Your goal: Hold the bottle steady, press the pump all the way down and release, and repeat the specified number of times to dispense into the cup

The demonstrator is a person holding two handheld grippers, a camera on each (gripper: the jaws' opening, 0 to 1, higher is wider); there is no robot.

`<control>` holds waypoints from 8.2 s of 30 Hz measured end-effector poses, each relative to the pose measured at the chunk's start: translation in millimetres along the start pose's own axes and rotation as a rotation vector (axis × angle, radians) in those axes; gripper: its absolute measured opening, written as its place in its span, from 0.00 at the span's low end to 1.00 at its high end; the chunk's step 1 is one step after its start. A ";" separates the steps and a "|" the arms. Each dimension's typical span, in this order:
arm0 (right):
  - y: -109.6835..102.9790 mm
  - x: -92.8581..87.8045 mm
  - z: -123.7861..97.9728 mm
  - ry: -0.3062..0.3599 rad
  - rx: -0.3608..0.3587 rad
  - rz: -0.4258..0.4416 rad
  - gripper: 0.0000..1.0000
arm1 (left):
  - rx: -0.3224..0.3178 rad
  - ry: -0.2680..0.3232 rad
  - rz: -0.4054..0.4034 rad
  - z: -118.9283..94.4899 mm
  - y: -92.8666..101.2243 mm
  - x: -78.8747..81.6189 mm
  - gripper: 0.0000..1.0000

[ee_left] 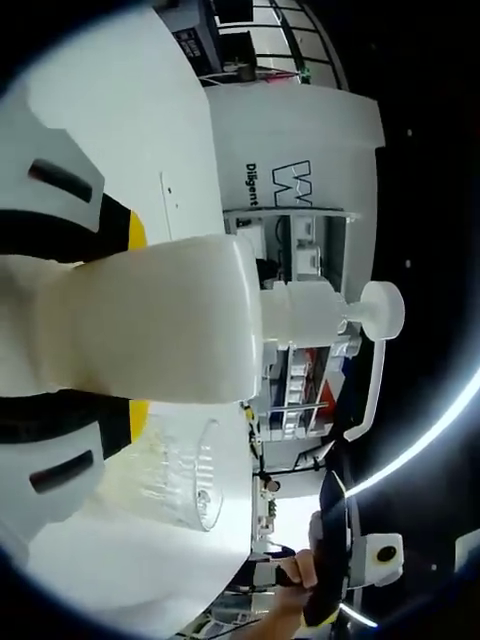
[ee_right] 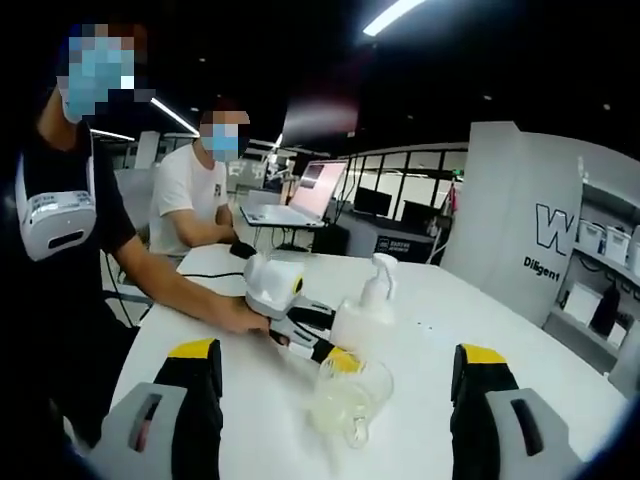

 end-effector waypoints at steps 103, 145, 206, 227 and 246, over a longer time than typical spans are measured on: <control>39.6 68.9 66.2 -0.770 0.125 0.229 0.77 | 0.017 0.031 0.030 -11.3 8.7 4.5 0.44; 49.7 78.1 104.1 -1.131 0.199 0.171 0.72 | 0.003 0.036 0.009 -9.4 7.8 4.6 0.43; 58.0 99.7 173.8 -1.097 0.288 0.017 0.00 | -0.002 0.039 0.003 -10.0 6.6 4.5 0.43; 53.8 95.6 184.3 -1.139 0.385 -0.093 0.00 | 0.000 0.037 0.001 -9.4 6.3 3.9 0.43; 53.2 94.8 188.2 -1.238 0.401 -0.223 0.00 | 0.004 0.036 0.001 -10.5 8.8 3.6 0.43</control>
Point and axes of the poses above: the point that each gripper's makers call its tool centre point, and the gripper's own axes: z roughly forward along the fingers, y roughly to its right, x roughly out of its top, the point moved 8 cm from there along -z, roughly backward along the fingers, and after that the axes turned 5 degrees about y, right-handed, at the moved point
